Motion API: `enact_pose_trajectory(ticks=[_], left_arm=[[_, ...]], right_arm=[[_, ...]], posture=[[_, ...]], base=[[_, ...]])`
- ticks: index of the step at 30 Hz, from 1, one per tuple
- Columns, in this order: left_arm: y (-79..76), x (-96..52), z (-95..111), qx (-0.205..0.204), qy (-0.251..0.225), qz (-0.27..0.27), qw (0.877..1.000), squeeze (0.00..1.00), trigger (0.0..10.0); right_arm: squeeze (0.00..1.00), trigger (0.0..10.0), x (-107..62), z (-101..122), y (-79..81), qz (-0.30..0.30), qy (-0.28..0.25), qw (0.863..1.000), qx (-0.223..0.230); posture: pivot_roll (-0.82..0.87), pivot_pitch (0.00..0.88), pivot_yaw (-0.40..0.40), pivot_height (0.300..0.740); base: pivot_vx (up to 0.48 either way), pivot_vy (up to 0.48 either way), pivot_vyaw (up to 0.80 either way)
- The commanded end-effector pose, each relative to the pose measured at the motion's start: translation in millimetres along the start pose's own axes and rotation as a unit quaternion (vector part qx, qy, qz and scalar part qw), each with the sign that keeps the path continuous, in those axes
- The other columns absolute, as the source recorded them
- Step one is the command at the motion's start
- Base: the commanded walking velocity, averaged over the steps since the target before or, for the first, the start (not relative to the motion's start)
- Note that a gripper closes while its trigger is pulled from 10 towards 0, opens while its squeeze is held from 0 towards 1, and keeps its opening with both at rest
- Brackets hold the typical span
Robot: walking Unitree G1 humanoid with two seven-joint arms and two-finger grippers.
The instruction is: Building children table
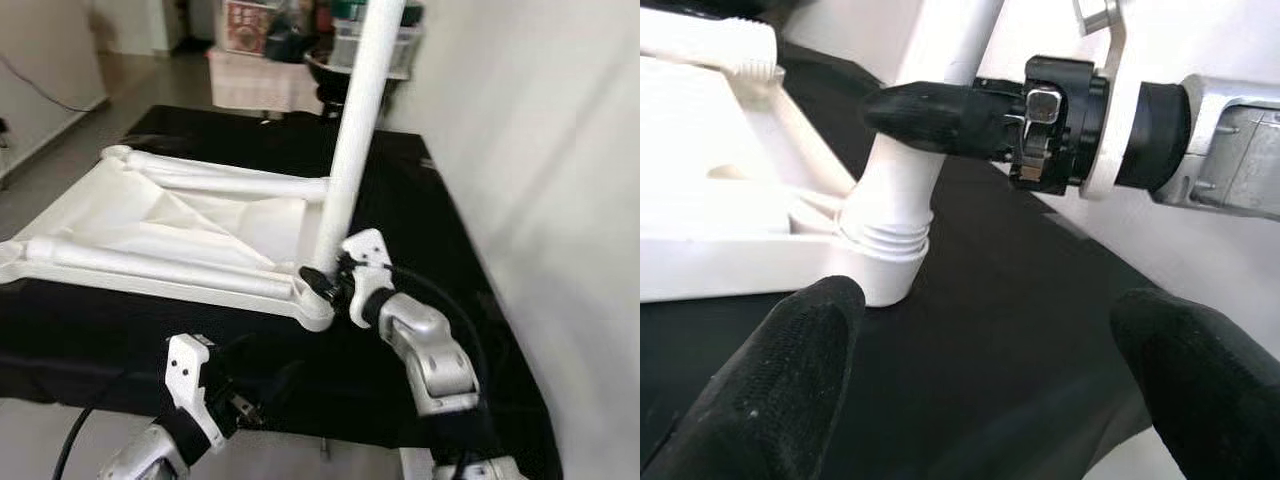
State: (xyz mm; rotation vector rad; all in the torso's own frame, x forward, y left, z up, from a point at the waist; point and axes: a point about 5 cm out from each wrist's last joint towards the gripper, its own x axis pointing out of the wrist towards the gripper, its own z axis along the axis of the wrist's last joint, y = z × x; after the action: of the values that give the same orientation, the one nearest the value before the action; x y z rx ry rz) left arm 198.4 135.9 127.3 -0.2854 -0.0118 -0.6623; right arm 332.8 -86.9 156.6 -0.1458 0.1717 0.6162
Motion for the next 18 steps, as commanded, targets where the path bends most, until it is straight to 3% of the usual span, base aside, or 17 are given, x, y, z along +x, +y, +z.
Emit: enact_pose_trajectory(ticks=[1,2,3,4,6,9,10,11,12,13,15,18], left_arm=[[0.6,-1.4,-4,-0.010,0.003,0.008,1.000,0.00,10.0],[0.6,-1.4,-4,-0.010,0.003,0.008,1.000,0.00,10.0],[0.9,-1.5,-4,-0.010,0.002,0.009,1.000,0.00,10.0],[0.9,-1.3,-4,-0.010,0.003,0.008,1.000,0.00,10.0],[0.9,-1.3,-4,-0.010,0.003,0.008,1.000,0.00,10.0],[-0.1,-0.5,-3,-0.011,0.004,0.003,1.000,0.00,10.0],[-0.7,-0.3,-3,-0.011,0.004,0.003,1.000,0.00,10.0],[-0.7,-0.3,-3,-0.011,0.004,0.003,1.000,0.00,10.0],[-1.6,-0.2,-3,-0.012,0.003,0.002,1.000,0.00,10.0],[-1.6,-0.2,-3,-0.012,0.003,0.002,1.000,0.00,10.0],[-3.9,-0.4,-3,-0.013,0.002,0.002,1.000,0.00,10.0],[-5.7,-1.0,-3,-0.014,0.001,0.002,1.000,0.00,10.0]], right_arm=[[0.54,10.0,-0.8,-18,-0.6,0.004,0.047,0.999,0.011],[0.54,10.0,-0.8,-18,-0.6,0.004,0.047,0.999,0.011],[1.00,10.0,3.0,-10,1.8,0.038,0.040,0.999,0.002],[1.00,10.0,3.8,-2,6.6,0.072,0.036,0.997,-0.010],[1.00,10.0,3.8,-2,6.6,0.072,0.036,0.997,-0.010],[1.00,10.0,4.9,22,9.3,0.181,0.001,0.981,-0.069],[0.56,10.0,5.7,26,6.2,0.213,-0.005,0.973,-0.091],[0.56,10.0,5.7,26,6.2,0.213,-0.005,0.973,-0.091],[0.00,10.0,7.0,30,2.8,0.241,-0.007,0.964,-0.111],[0.00,10.0,7.0,30,2.8,0.241,-0.007,0.964,-0.111],[0.00,10.0,9.6,35,-1.6,0.284,-0.008,0.950,-0.130],[0.00,10.0,12.1,39,-3.2,0.304,-0.009,0.944,-0.129]], posture=[[-0.08,0.044,-0.116,0.740],[-0.08,0.044,-0.116,0.740],[-0.08,0.043,-0.116,0.740],[-0.08,0.044,-0.113,0.740],[-0.08,0.044,-0.113,0.740],[-0.08,0.050,-0.114,0.740],[-0.07,0.052,-0.113,0.740],[-0.07,0.052,-0.113,0.740],[-0.07,0.054,-0.116,0.740],[-0.07,0.054,-0.116,0.740],[-0.06,0.064,-0.123,0.740],[-0.05,0.071,-0.125,0.740]], base=[[0.000,0.000,0.00],[0.000,0.000,0.00],[0.000,0.000,0.00],[0.000,0.000,0.00],[0.000,0.000,0.00],[0.000,0.000,0.00],[0.000,0.000,0.00],[0.000,0.000,0.00],[0.000,0.000,0.00],[0.000,0.000,0.00],[0.000,0.000,0.00],[0.000,0.000,0.00]])
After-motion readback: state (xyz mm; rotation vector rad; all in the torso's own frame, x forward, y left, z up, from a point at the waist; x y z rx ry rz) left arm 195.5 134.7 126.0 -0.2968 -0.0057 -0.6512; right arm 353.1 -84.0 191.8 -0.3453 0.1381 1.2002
